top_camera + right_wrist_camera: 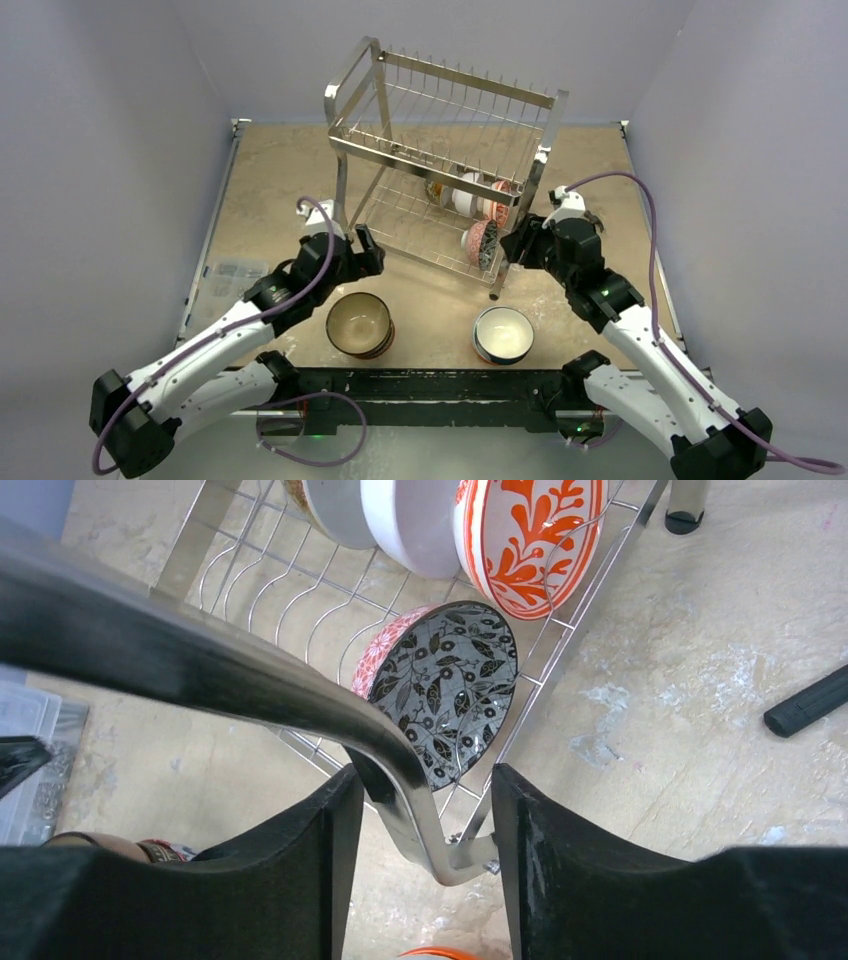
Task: Load the bowls into the dish rack
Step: Pick up the bowl from the center of the board.
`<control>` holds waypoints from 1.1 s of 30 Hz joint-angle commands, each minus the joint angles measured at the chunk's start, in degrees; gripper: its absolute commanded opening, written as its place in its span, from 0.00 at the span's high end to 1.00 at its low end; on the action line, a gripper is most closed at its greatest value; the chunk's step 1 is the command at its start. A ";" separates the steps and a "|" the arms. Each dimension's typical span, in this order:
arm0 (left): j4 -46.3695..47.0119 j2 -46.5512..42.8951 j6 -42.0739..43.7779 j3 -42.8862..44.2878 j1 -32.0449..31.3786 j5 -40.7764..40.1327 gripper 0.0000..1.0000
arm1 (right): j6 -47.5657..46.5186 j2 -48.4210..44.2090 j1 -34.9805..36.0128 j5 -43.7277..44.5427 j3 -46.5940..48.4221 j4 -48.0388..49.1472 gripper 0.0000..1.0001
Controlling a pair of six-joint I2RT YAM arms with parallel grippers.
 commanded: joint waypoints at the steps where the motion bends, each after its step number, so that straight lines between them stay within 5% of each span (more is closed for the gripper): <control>1: -18.64 -5.37 -9.24 5.93 0.25 -7.65 0.08 | 0.56 1.07 -0.38 -0.17 0.43 3.20 0.46; 8: -41.74 -7.89 -25.66 11.62 0.20 -11.66 0.13 | 0.88 2.27 -0.38 -1.10 0.16 4.03 0.45; 14: -50.33 -7.65 -30.62 12.02 0.20 -6.60 0.17 | 1.26 1.50 -0.38 -1.98 -0.78 4.14 0.45; 27: -44.49 -10.71 -31.52 0.06 0.21 7.94 0.37 | 1.49 0.87 -0.38 -1.43 -0.54 2.89 0.45; 33: -39.35 -9.38 -31.83 -3.80 0.22 10.61 0.54 | 1.51 -0.11 -0.38 -1.41 -0.13 2.03 0.45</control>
